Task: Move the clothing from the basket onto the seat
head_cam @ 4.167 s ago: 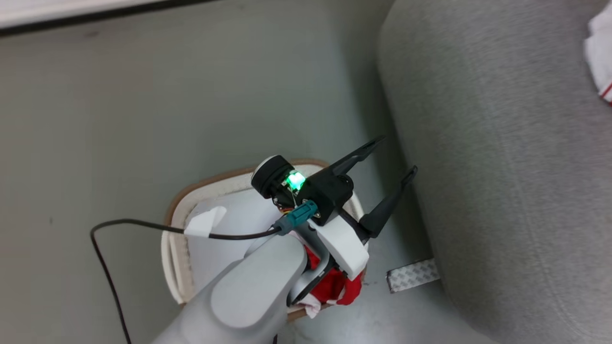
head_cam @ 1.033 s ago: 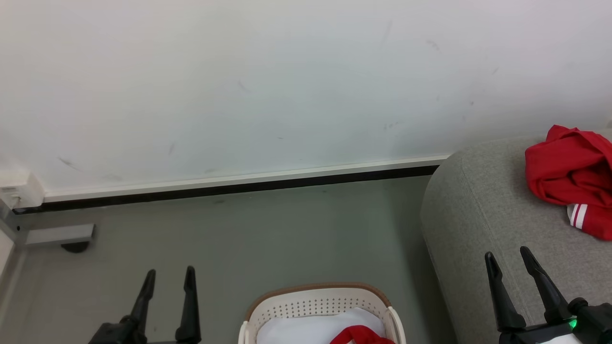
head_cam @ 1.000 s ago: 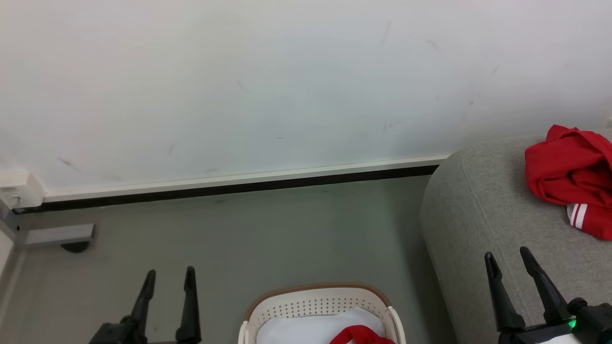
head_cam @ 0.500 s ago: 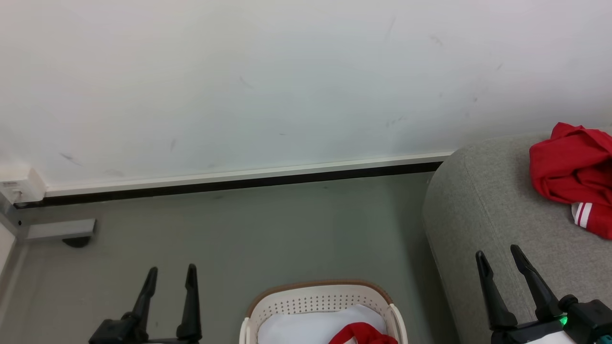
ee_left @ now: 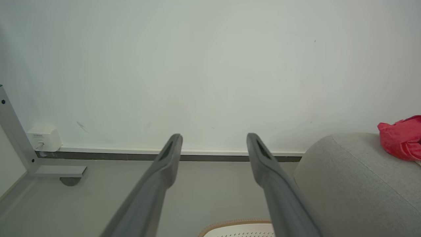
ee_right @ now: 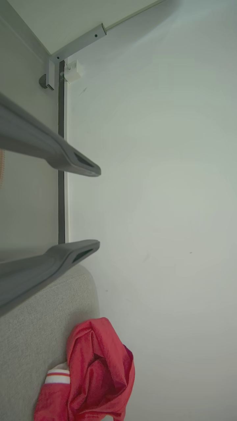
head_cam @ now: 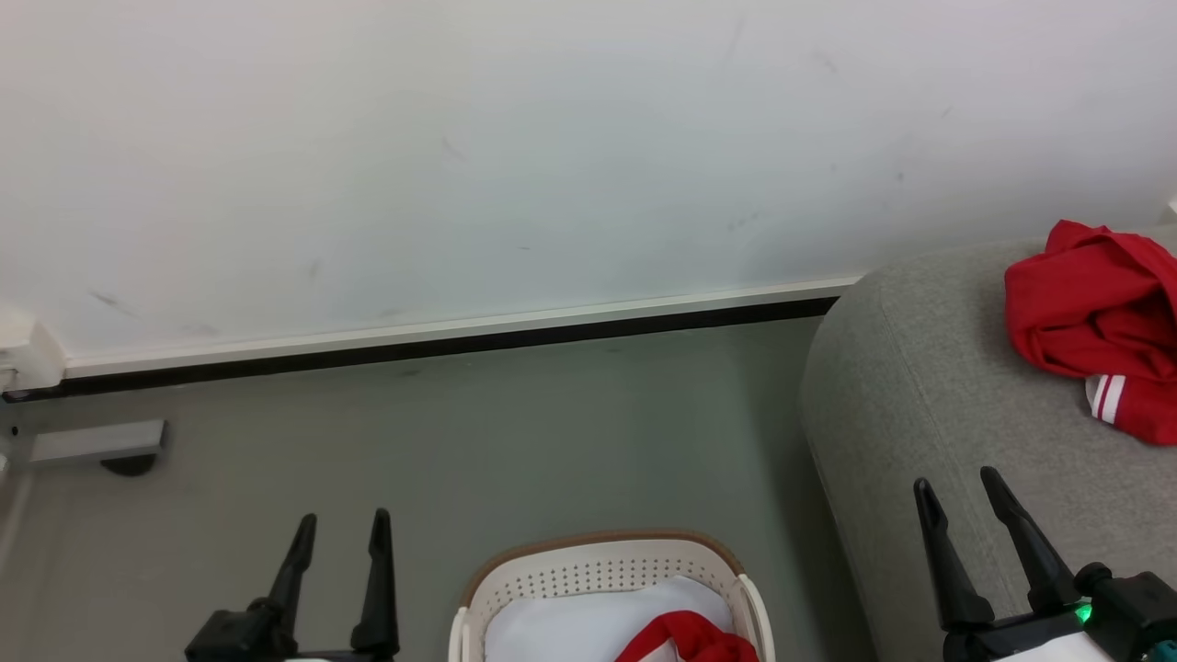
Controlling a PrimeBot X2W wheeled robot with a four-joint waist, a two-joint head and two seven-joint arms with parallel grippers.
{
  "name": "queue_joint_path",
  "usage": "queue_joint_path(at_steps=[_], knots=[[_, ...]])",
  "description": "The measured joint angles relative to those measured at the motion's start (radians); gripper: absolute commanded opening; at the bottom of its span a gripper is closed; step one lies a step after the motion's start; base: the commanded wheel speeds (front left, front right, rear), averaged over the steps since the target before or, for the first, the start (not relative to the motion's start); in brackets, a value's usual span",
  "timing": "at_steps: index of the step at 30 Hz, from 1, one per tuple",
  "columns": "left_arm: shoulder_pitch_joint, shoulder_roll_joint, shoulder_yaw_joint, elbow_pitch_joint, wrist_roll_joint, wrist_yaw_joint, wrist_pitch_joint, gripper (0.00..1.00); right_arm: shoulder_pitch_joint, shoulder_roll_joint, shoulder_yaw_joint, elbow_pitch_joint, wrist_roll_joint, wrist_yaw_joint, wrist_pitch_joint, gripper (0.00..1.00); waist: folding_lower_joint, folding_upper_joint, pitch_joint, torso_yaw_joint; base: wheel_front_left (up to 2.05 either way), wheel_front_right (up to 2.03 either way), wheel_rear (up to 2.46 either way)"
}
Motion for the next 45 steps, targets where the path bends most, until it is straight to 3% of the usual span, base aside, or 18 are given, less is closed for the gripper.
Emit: queue_joint_path(at_steps=[13, 20, 36, 45], knots=[[-0.041, -0.001, -0.055, 0.072, -0.008, -0.027, 0.0, 1.0, -0.037, -0.013, -0.024, 0.01, 0.032, 0.0, 0.0, 1.0, 0.0, 0.0, 0.032, -0.085, 0.0, 0.0, 0.0], [-0.113, -0.001, -0.122, 0.18, 0.0, -0.052, 0.0, 1.0, -0.091, -0.057, -0.035, 0.009, 0.088, 0.0, -0.002, 1.0, 0.0001, 0.0, 0.084, -0.15, 0.0, 0.0, 0.0], [-0.401, -0.001, -0.304, 0.711, 0.039, -0.119, 0.026, 1.0, -0.178, -0.077, -0.125, -0.031, 0.123, 0.0, -0.002, 1.0, 0.0002, 0.0, 0.265, -0.265, 0.0, 0.0, 0.0], [-0.542, -0.001, -0.504, 0.913, -0.083, -0.123, 0.119, 1.0, -0.245, -0.057, -0.153, -0.061, 0.125, 0.0, -0.002, 1.0, 0.0002, 0.0, 0.397, -0.299, 0.0, 0.0, 0.0]])
